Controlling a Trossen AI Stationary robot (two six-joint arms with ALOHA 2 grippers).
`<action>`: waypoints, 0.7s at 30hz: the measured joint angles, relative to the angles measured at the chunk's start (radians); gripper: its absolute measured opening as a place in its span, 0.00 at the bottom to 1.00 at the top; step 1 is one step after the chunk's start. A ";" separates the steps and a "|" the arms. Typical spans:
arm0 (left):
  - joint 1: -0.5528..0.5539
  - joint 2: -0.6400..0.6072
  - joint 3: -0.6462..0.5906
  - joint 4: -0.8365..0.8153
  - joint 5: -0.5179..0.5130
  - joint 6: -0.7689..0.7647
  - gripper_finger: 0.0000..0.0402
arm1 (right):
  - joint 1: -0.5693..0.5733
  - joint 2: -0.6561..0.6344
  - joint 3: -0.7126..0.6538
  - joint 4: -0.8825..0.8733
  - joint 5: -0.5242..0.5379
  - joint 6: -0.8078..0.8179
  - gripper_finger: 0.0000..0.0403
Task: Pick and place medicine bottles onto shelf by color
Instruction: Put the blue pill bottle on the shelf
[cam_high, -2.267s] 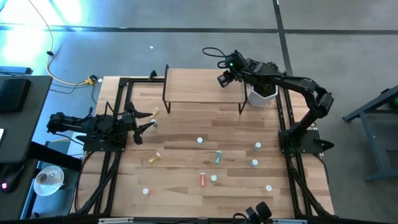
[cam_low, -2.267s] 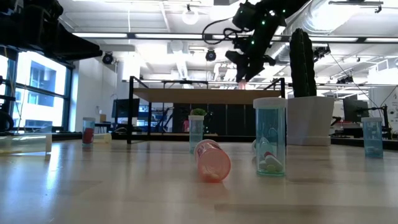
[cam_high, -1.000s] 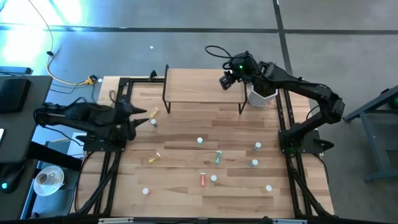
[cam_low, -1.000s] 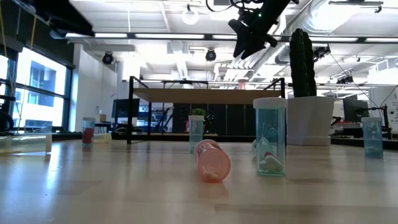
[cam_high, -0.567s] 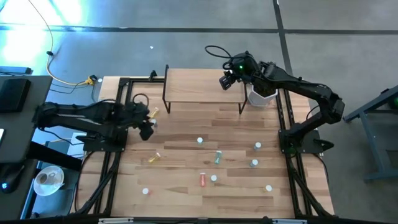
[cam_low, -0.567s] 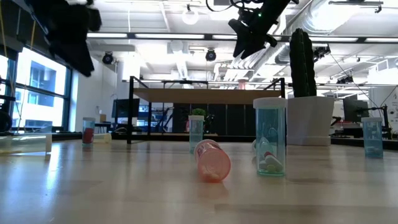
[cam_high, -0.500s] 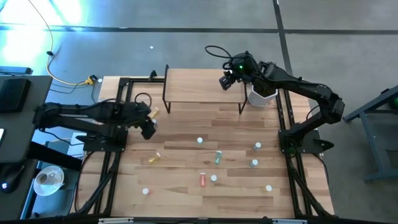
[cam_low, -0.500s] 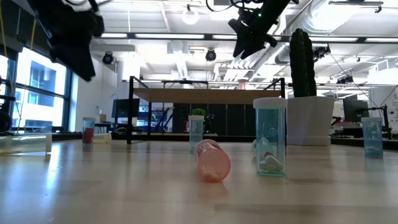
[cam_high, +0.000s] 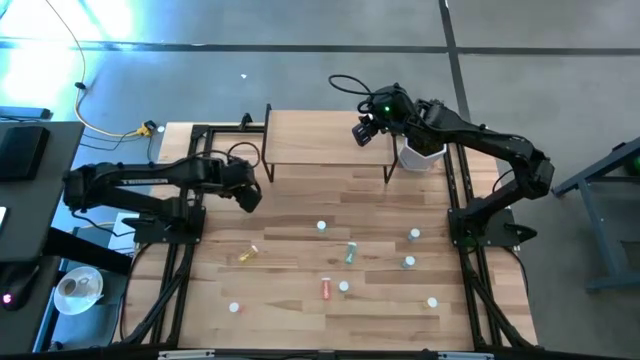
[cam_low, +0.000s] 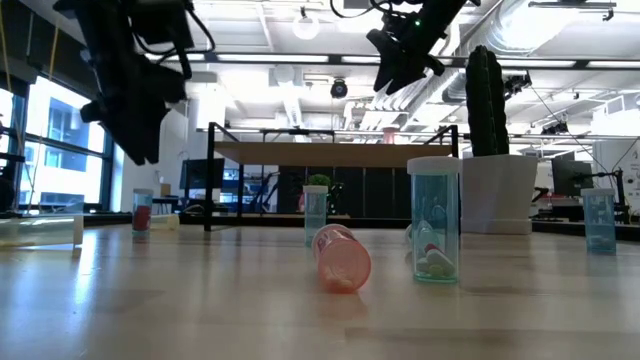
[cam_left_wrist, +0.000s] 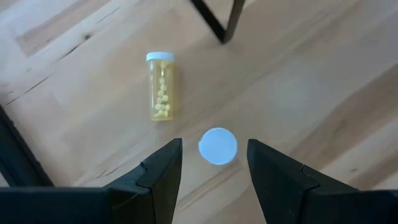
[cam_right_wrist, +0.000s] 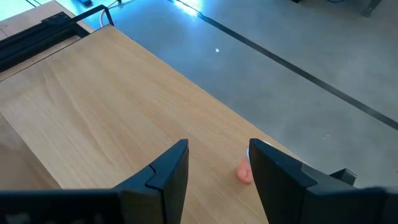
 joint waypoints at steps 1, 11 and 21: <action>0.004 0.011 0.000 0.000 0.000 0.000 0.43 | 0.000 0.000 0.000 0.000 0.000 0.000 0.40; 0.016 0.098 0.000 0.016 0.014 0.002 0.43 | 0.000 0.000 0.000 0.000 0.000 0.000 0.40; 0.015 0.180 0.003 0.036 0.019 0.001 0.43 | 0.000 0.000 0.000 0.000 0.000 0.000 0.40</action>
